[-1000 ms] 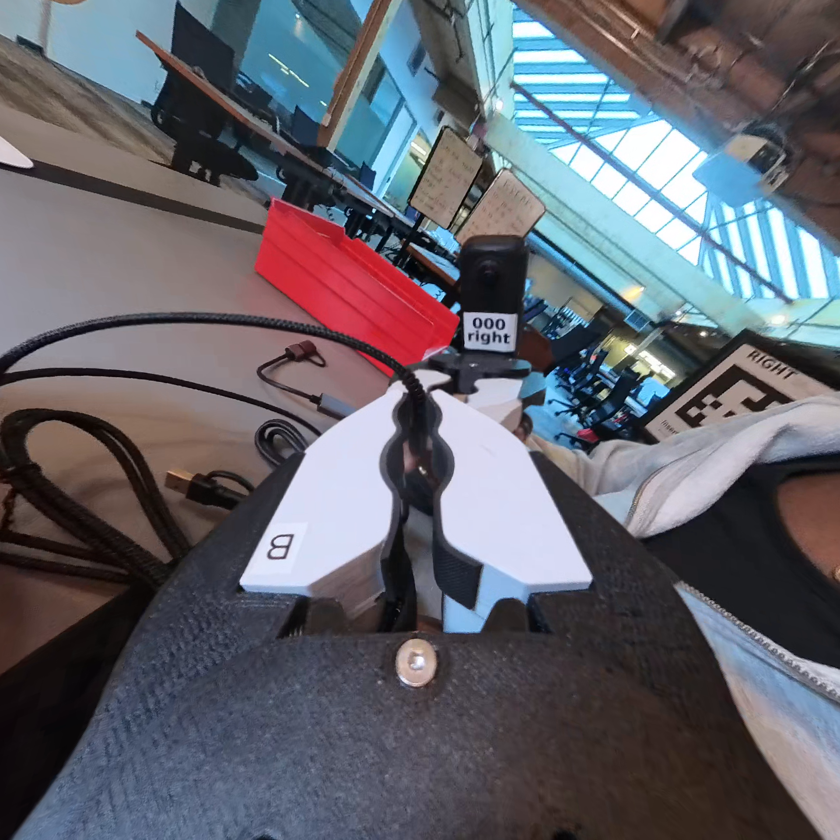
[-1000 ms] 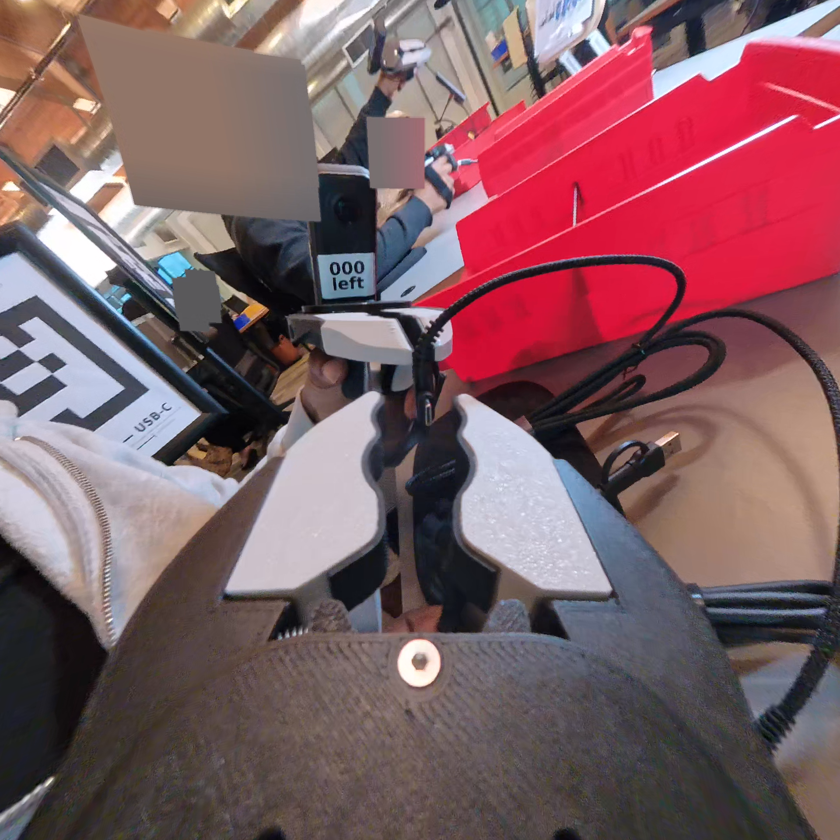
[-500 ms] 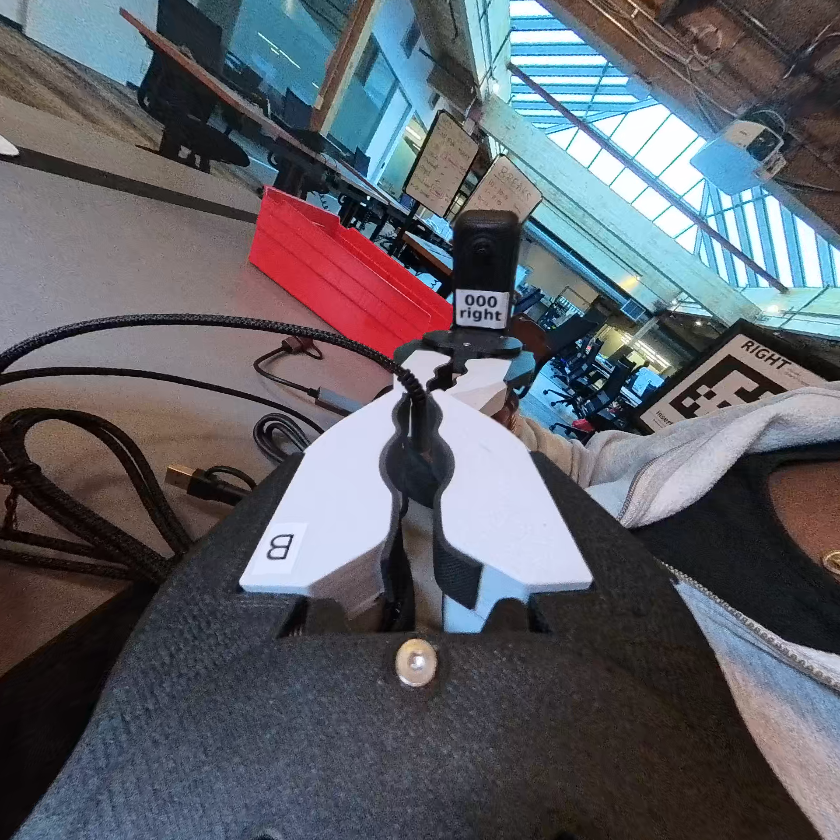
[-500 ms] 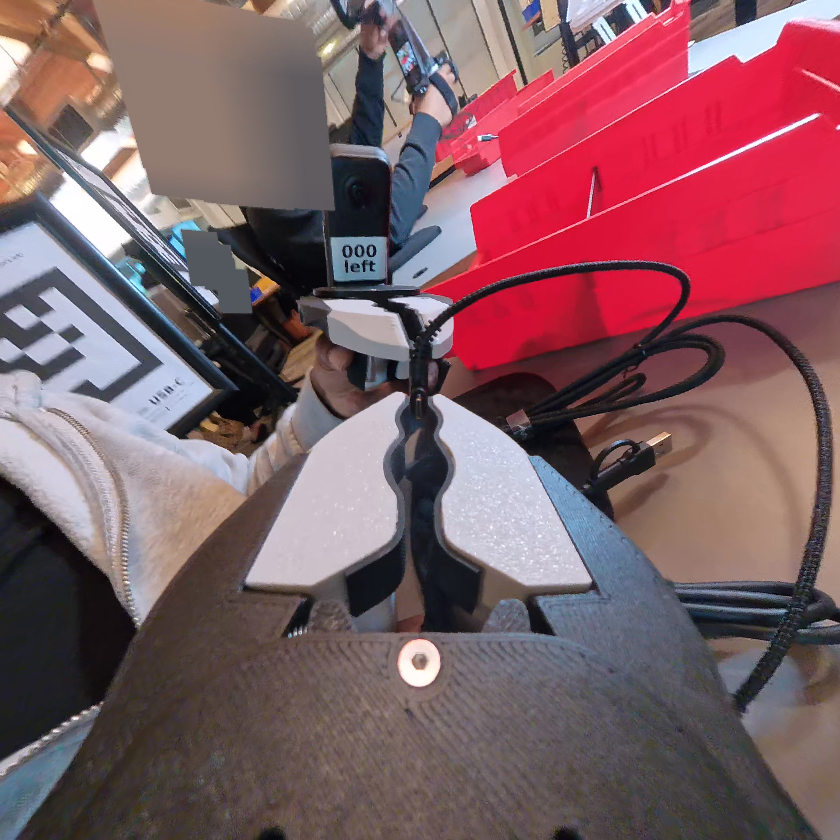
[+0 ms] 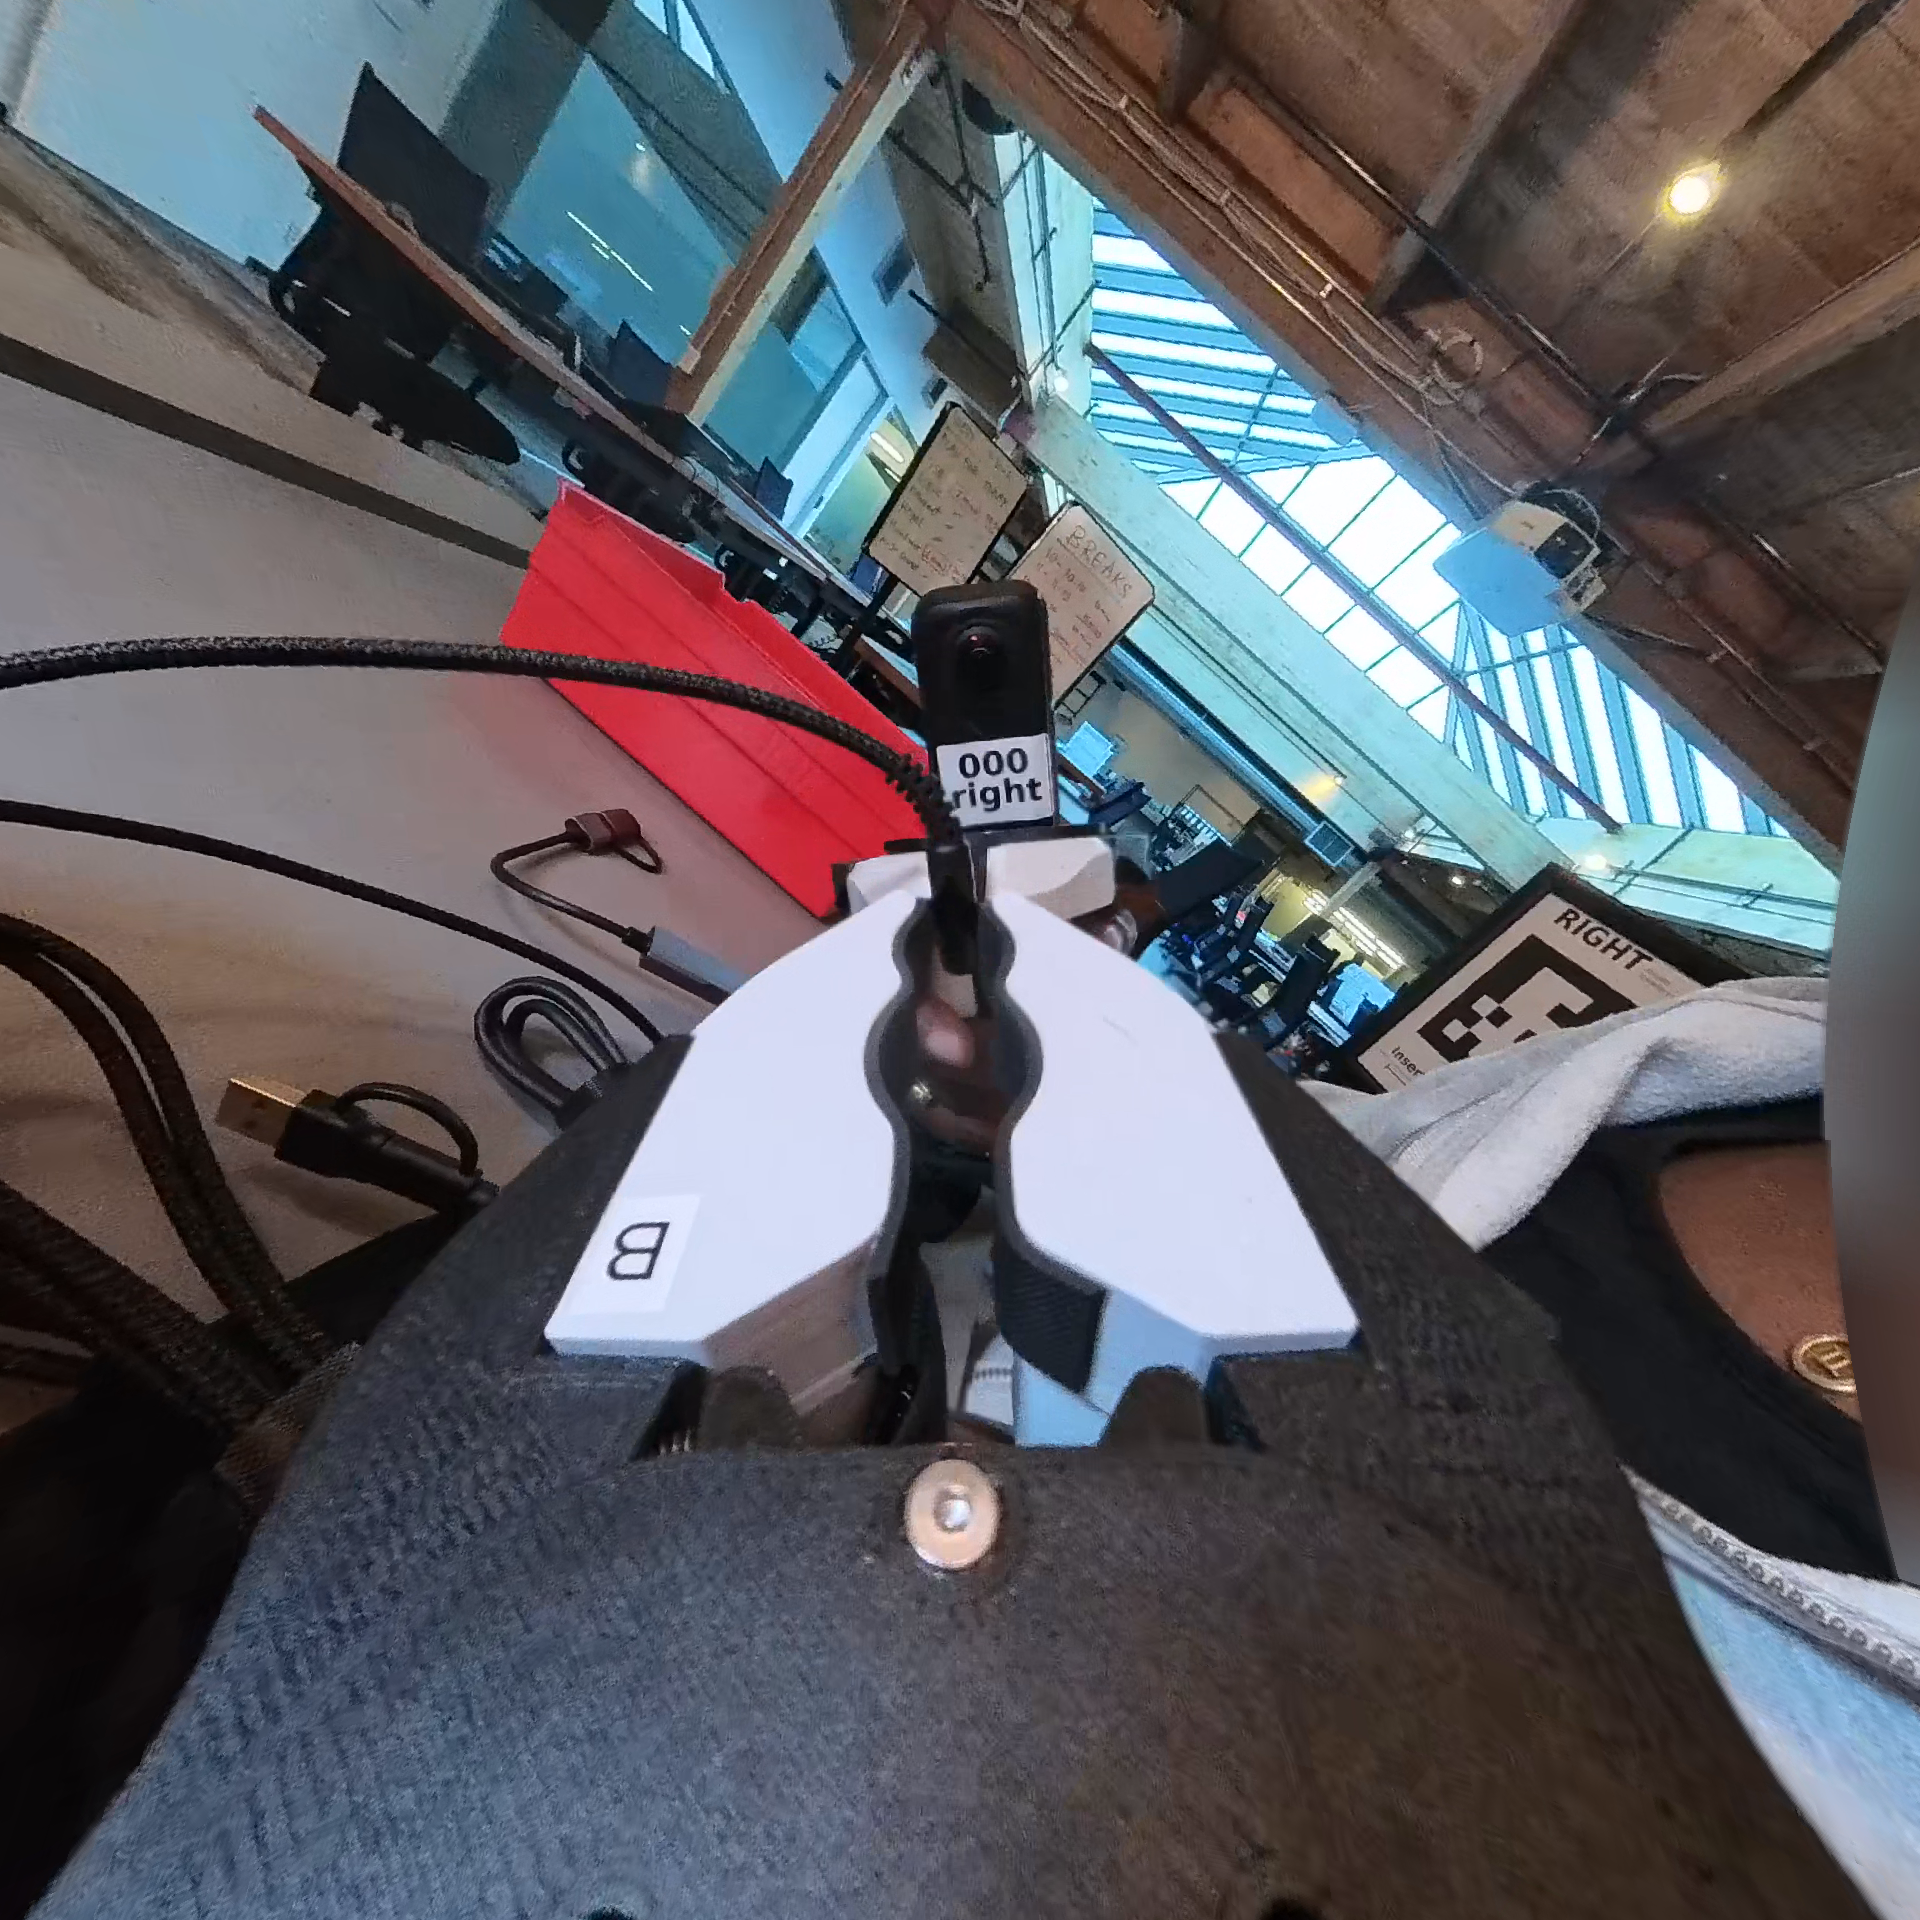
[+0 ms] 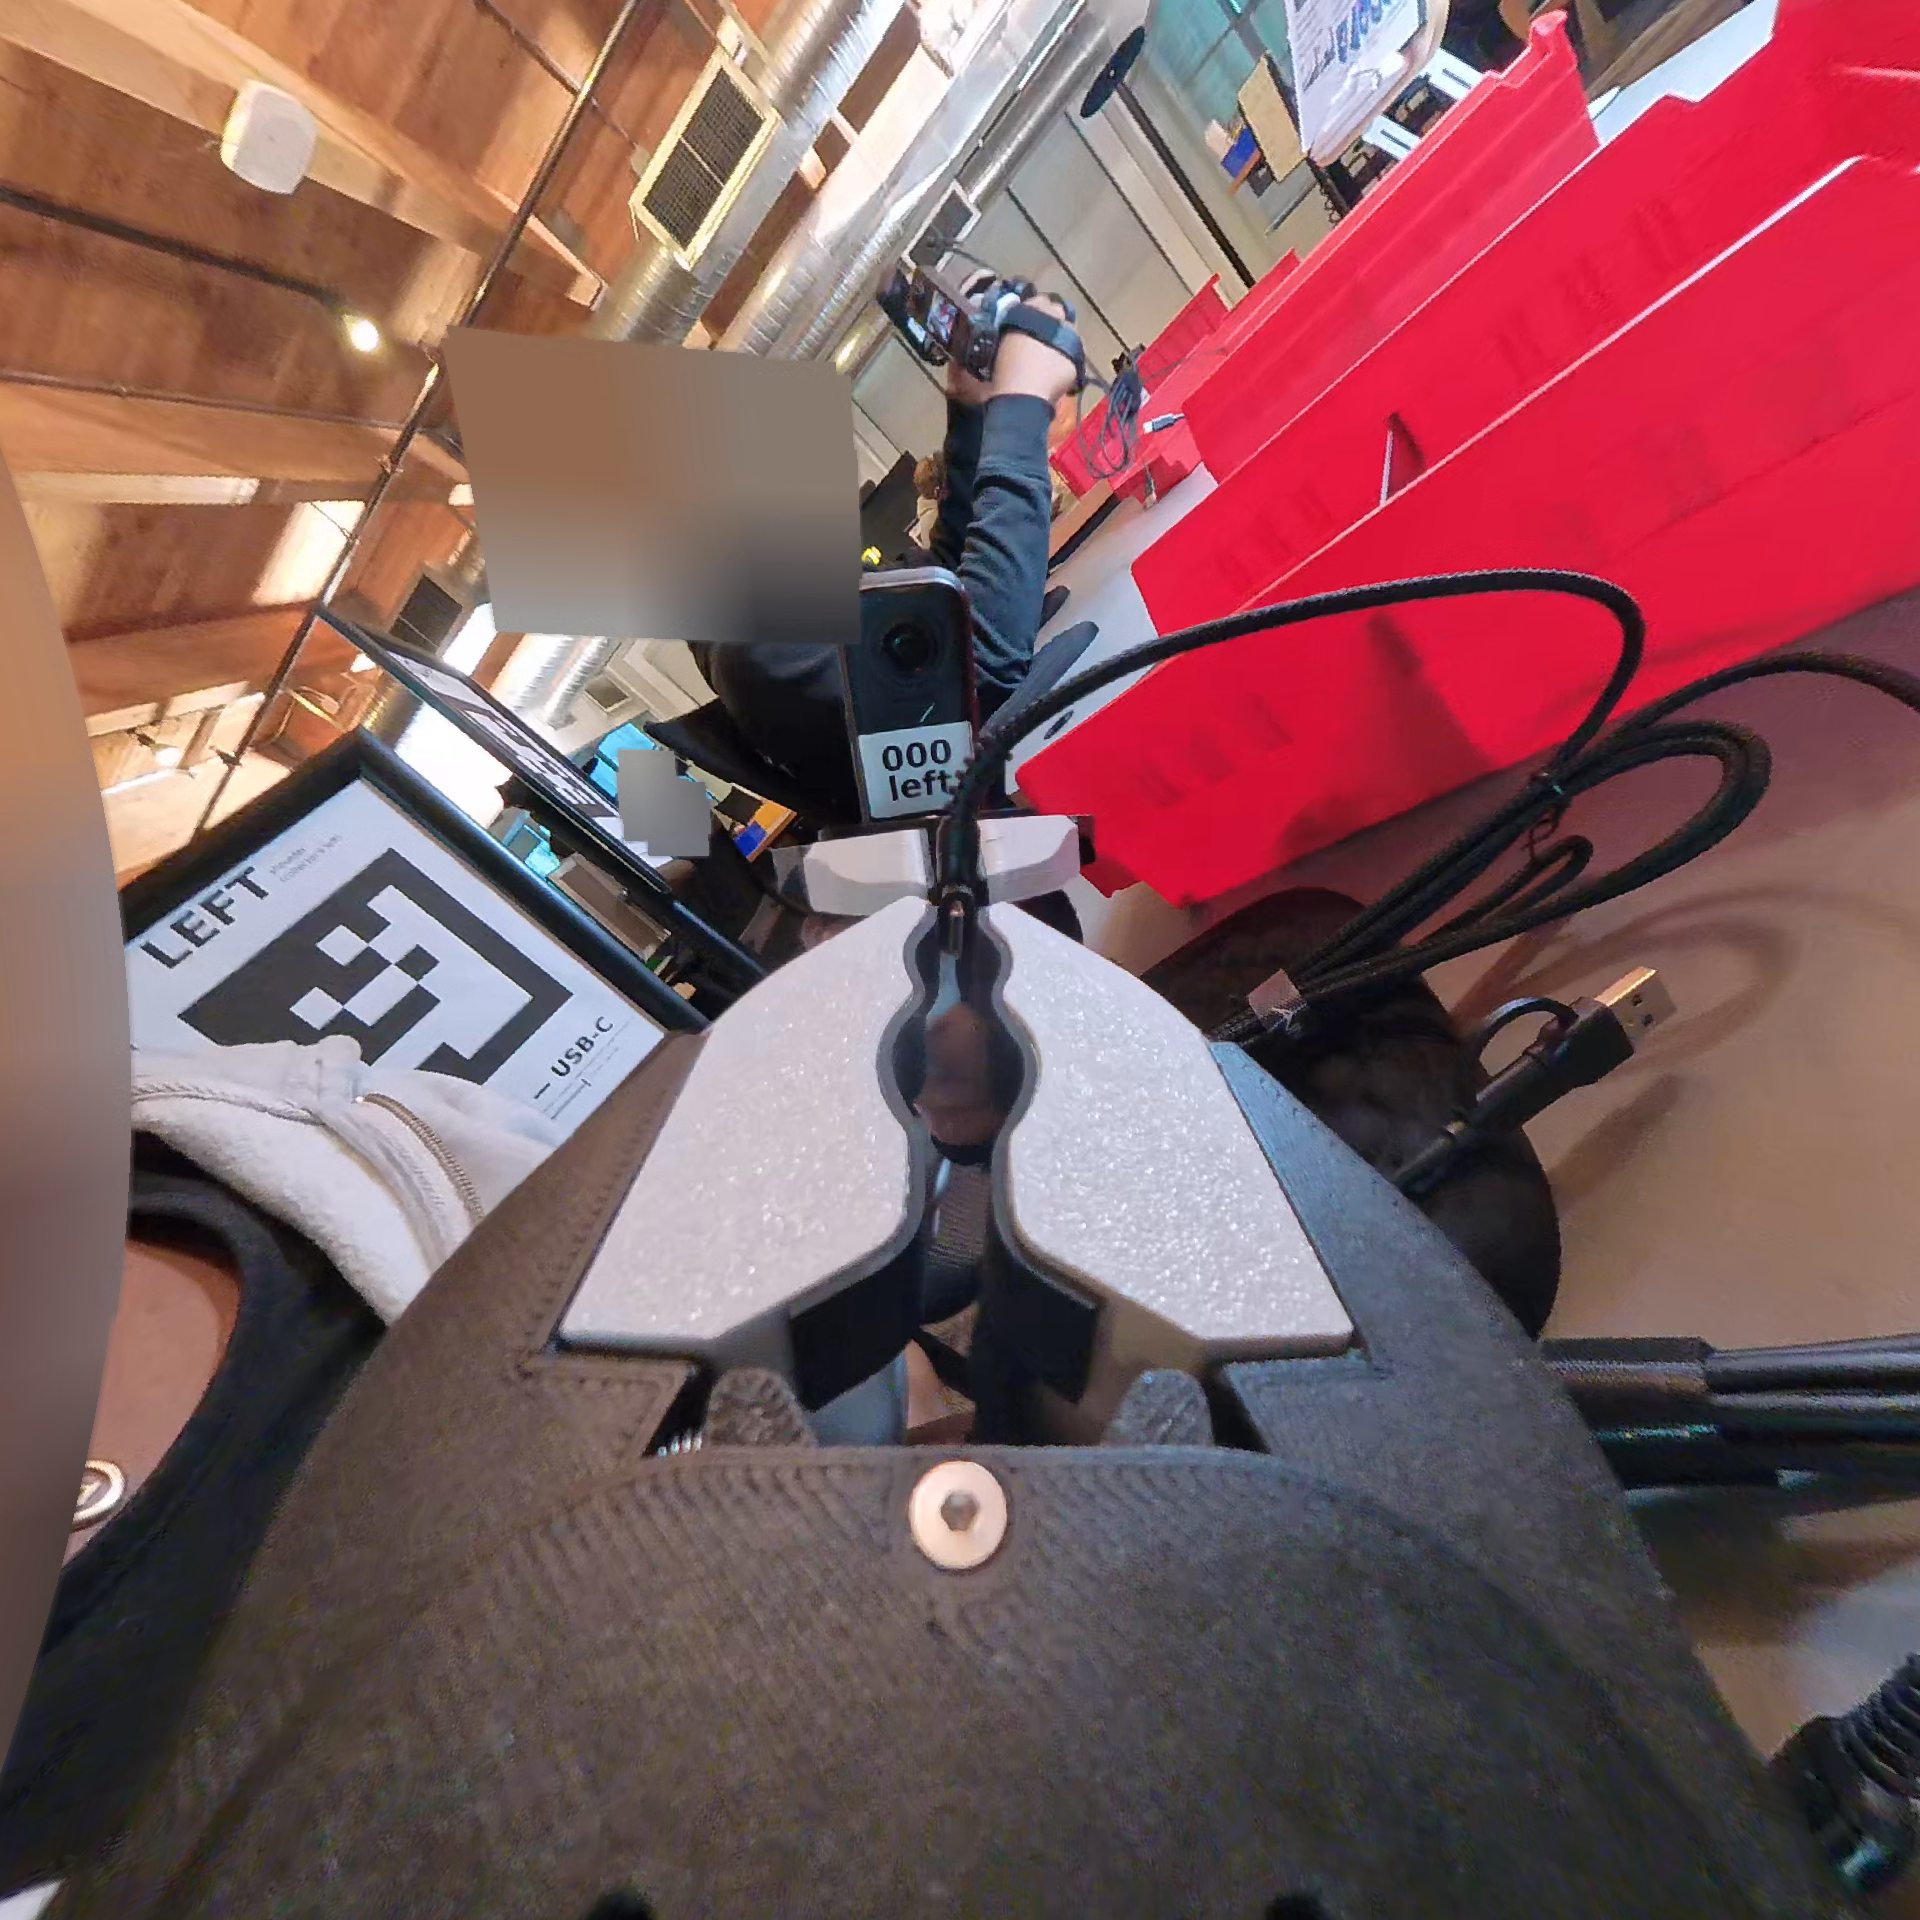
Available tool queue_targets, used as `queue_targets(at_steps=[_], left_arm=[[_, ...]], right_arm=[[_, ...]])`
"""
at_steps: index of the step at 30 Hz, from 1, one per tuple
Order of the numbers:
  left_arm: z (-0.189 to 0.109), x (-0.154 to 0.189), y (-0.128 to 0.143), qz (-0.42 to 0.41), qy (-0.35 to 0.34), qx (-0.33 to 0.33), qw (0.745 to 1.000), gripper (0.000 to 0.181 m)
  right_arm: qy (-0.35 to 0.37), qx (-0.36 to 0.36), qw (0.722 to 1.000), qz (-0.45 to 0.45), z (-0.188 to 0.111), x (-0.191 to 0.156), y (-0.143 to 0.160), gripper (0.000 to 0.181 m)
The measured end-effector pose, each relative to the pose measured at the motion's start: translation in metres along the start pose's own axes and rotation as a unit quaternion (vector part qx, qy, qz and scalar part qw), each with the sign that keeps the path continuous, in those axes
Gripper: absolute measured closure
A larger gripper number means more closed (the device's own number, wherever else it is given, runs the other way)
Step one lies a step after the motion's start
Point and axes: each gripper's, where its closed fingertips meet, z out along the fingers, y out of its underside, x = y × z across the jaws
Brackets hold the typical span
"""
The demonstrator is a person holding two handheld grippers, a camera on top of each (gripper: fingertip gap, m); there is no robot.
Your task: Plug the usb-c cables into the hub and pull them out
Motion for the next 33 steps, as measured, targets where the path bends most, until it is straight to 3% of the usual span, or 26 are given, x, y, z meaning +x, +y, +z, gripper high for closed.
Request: queue_targets(at_steps=[5, 9, 16, 30, 32, 33], left_arm=[[-0.002, 0.001, 0.005, 0.012, -0.003, -0.014, 1.0, 0.173], [-0.002, 0.0, 0.004, 0.011, -0.005, -0.015, 1.0, 0.173], [-0.001, 0.003, 0.005, -0.006, 0.015, -0.014, 1.0, 0.168], [0.001, 0.002, 0.01, 0.011, 0.011, -0.02, 1.0, 0.173], [0.006, 0.002, 0.012, 0.027, 0.002, -0.019, 0.999, 0.173], [0.008, 0.002, 0.014, 0.034, -0.001, -0.019, 0.999, 0.173]], right_arm=[[0.008, -0.012, 0.999, -0.038, -0.005, 0.001, 0.001, 0.168], [0.01, -0.03, 0.998, -0.05, -0.005, 0.001, 0.005, 0.176], [-0.013, -0.005, 1.0, -0.027, -0.006, -0.002, -0.001, 0.177], [-0.005, -0.033, 0.999, -0.041, -0.006, -0.002, 0.007, 0.177], [0.011, -0.047, 0.997, -0.054, -0.012, -0.001, 0.006, 0.174], [0.027, -0.047, 0.996, -0.065, -0.019, 0.0, 0.001, 0.163]])
